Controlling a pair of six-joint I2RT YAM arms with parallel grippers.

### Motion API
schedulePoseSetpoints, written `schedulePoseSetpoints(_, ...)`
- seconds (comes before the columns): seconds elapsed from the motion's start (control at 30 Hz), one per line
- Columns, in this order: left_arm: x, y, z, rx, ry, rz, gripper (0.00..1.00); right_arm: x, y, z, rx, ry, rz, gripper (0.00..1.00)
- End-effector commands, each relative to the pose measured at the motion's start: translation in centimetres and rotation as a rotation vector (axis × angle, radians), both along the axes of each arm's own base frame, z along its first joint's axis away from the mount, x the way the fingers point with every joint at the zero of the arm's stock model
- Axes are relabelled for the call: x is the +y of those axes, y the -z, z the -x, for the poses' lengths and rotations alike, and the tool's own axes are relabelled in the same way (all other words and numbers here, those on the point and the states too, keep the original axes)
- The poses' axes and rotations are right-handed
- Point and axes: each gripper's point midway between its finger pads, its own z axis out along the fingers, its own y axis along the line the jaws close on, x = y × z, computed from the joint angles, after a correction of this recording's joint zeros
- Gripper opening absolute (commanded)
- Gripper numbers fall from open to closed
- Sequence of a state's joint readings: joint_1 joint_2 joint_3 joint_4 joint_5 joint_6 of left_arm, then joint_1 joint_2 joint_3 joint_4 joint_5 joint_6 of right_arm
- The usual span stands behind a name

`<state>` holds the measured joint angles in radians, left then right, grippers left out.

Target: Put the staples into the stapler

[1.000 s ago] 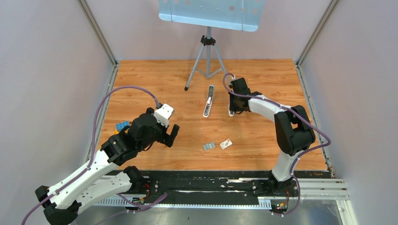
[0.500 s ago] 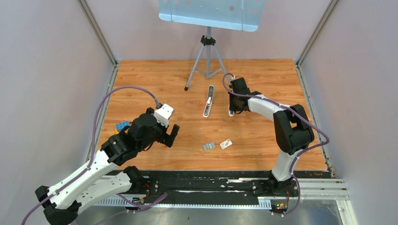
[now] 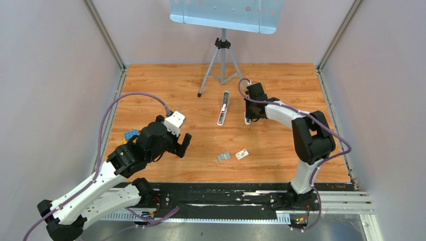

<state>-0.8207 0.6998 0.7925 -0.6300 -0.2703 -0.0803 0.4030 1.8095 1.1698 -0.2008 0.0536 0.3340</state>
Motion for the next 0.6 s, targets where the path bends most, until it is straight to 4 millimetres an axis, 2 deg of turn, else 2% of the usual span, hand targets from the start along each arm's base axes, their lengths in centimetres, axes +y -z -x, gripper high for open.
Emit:
schedulePoseSetpoints(0.0, 0.07, -0.36, -0.01, -0.021, 0.004, 0.005, 1.0, -0.82, 0.26, -0.8, 0.0, 0.018, 0.02, 0.15)
schedulePoseSetpoints(0.57, 0.14, -0.51, 0.02, -0.027, 0.002, 0.012, 1.0, -0.86, 0.89, -0.38, 0.022, 0.031, 0.005, 0.17)
